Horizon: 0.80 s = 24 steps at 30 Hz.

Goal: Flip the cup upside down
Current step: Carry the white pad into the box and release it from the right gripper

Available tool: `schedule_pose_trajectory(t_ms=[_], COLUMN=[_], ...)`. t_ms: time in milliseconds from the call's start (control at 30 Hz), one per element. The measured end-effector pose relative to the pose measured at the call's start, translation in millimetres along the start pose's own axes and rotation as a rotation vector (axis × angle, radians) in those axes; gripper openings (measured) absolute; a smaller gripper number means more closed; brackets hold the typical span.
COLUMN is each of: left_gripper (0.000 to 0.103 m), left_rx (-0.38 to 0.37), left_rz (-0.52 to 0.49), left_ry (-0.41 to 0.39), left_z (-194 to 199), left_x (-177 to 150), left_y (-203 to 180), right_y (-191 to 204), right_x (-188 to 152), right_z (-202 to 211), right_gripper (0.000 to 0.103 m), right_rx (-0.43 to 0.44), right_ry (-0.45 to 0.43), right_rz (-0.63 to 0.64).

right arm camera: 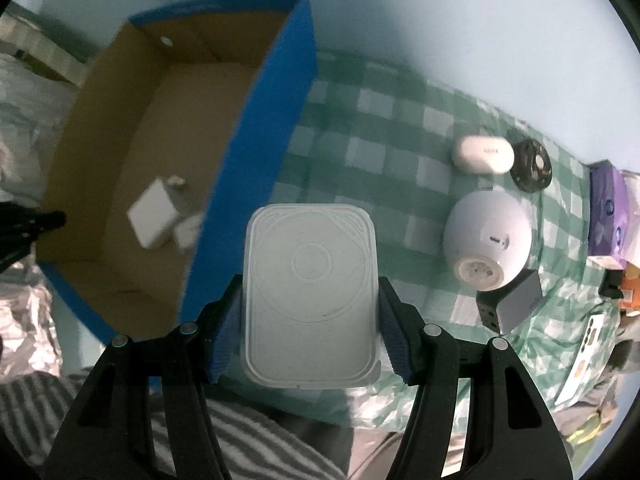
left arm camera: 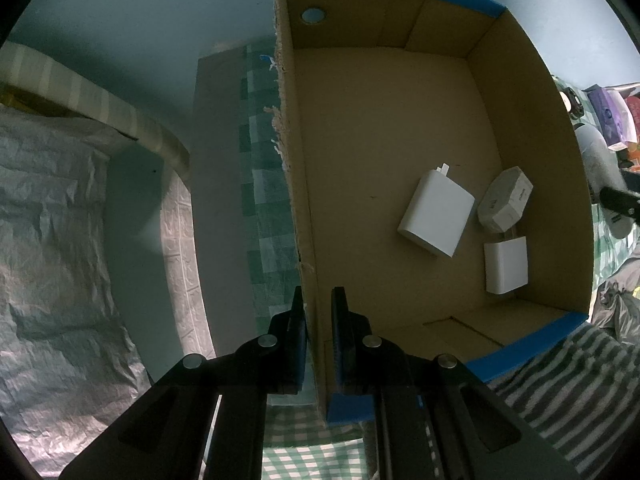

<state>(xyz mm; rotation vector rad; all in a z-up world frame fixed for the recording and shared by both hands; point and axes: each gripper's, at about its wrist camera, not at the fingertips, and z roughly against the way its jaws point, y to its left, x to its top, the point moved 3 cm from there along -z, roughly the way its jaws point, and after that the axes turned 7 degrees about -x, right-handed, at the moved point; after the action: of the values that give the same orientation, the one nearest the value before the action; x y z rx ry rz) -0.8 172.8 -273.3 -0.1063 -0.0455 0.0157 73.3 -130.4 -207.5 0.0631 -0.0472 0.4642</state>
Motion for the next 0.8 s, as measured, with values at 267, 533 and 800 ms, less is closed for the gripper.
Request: schedule_pose_trajectory(t_ms=[267, 533, 800], left_gripper=[0.009, 0.009, 0.009], left_rx=[-0.001, -0.002, -0.003], left_rz=[-0.006, -0.008, -0.008], left_ry=[-0.005, -0.01, -0.014], left_z=[1, 1, 1], left_x=[1, -2, -2], left_y=[-1, -1, -1], right_y=[40, 73, 113], right_x=[7, 18, 23], right_z=[13, 4, -20], right_gripper=[0.063, 0.063, 0.063], right_rx=[0.027, 0.05, 0.056], right_ry=[-0.056, -0.068, -0.028], right_rz=[0.033, 0.103, 0.181])
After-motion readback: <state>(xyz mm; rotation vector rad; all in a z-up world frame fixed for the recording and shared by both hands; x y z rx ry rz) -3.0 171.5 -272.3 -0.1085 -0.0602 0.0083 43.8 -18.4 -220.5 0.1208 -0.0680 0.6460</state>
